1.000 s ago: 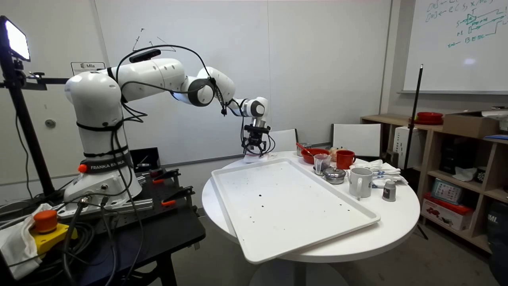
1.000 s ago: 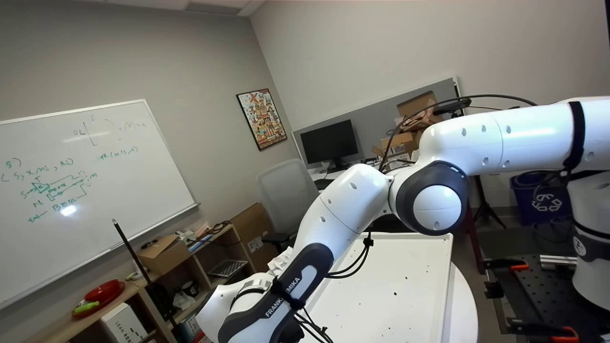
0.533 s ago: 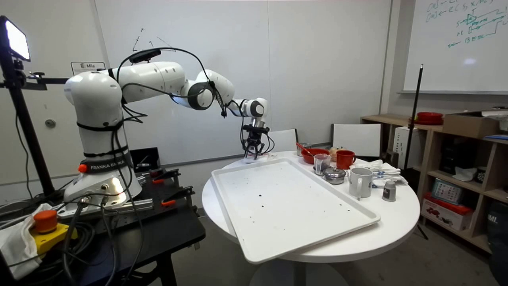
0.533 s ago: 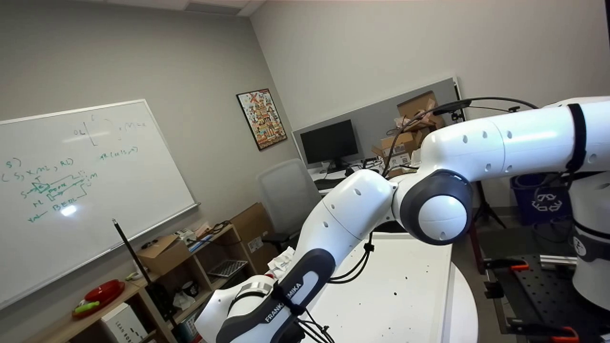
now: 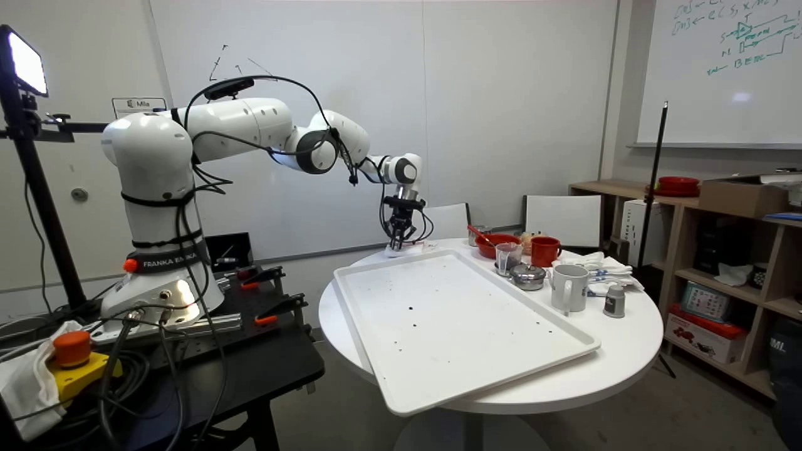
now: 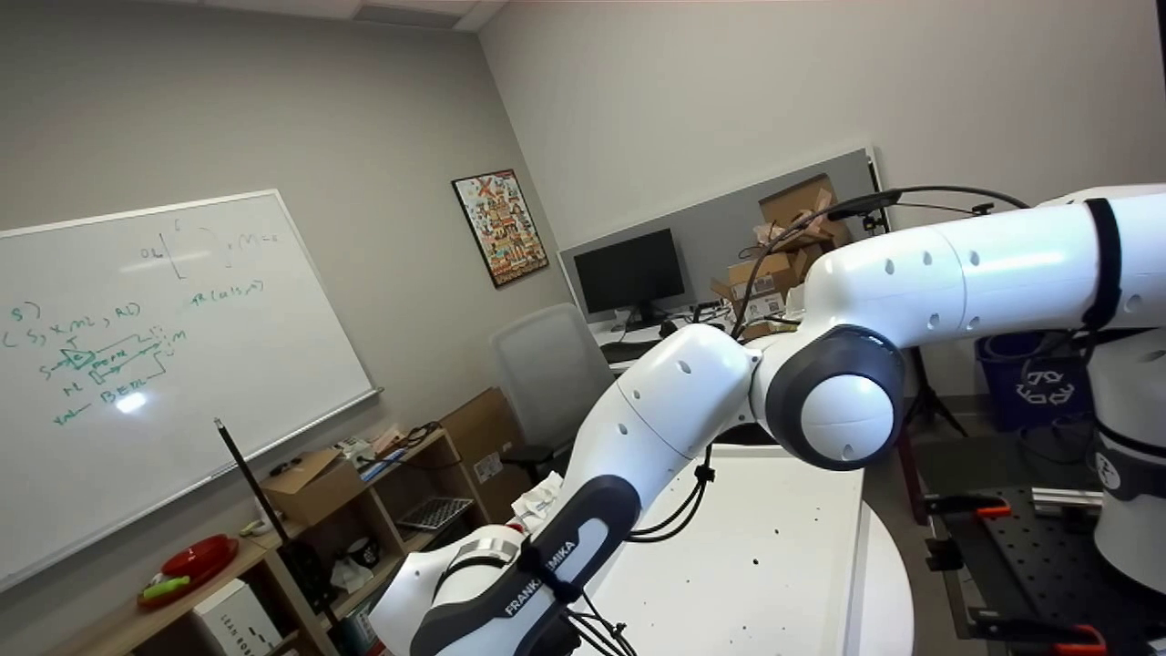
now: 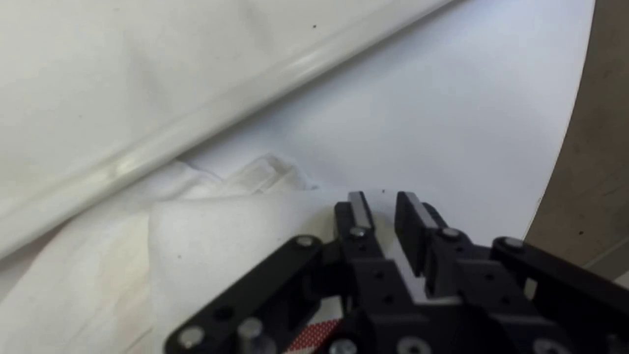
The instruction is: Pick up the cloth from the table and clean the tray
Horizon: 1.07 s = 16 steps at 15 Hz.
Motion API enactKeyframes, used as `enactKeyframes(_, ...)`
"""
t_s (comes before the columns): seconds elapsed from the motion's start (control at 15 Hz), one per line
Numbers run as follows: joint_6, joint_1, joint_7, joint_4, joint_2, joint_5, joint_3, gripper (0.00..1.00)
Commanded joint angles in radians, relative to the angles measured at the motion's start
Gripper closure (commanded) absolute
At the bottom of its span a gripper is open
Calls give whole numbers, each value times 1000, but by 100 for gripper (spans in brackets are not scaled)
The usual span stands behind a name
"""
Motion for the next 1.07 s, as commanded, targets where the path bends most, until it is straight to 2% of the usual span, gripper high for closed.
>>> enactKeyframes(0.0, -15, 13, -11, 71, 40, -3, -2, 46)
enactKeyframes(0.27, -17, 36, -21, 129, 80, -1, -37, 19)
enactKeyframes(0.33, 12, 30, -18, 102, 70, -25, -29, 10)
enactKeyframes(0.47, 44, 34, -29, 113, 85, -42, -42, 0)
enactKeyframes(0.73, 102, 37, -41, 116, 93, -52, -51, 0)
enactKeyframes(0.8, 92, 47, -49, 163, 117, -33, -70, 0)
enactKeyframes(0.87, 131, 42, -45, 83, 70, -29, -76, 0)
enactKeyframes(0.93, 141, 44, -44, 81, 68, -28, -81, 0)
enactKeyframes(1.0, 151, 45, -42, 79, 68, -28, -84, 25)
